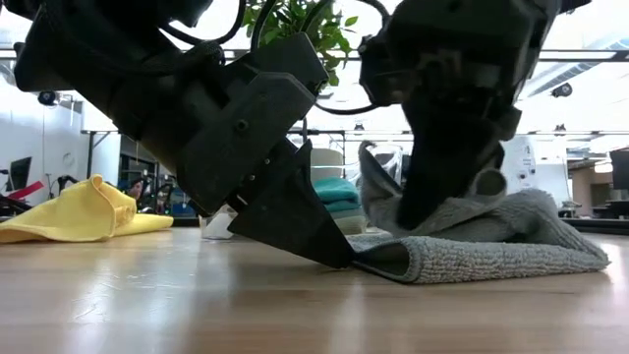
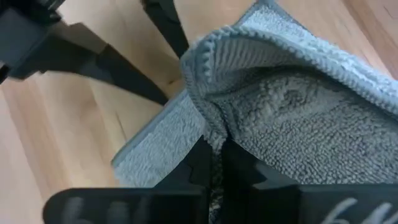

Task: Fold microfiber towels
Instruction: Fold the gray microfiber cloth

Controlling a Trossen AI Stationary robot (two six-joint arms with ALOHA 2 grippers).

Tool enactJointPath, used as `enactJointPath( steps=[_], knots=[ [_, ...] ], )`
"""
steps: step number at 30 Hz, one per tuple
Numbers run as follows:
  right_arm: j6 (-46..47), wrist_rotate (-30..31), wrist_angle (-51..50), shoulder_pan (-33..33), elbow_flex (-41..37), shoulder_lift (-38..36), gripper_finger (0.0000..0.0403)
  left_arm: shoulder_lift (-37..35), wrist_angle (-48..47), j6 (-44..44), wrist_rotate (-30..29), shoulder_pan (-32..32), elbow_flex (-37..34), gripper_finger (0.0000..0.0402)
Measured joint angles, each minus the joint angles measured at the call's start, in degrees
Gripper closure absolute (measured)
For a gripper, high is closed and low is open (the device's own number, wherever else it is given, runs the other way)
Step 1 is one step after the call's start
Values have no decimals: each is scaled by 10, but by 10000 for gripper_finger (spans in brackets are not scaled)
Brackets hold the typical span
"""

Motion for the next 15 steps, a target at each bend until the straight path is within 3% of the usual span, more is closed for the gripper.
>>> enactJointPath(
  steps=[5, 15],
  knots=[
    [0, 0, 0, -7, 11, 6, 366, 0, 1, 0, 4, 0, 0, 291],
    [-19, -5, 6, -8, 11, 2, 258, 0, 2, 0, 4, 0, 0, 291]
  ],
)
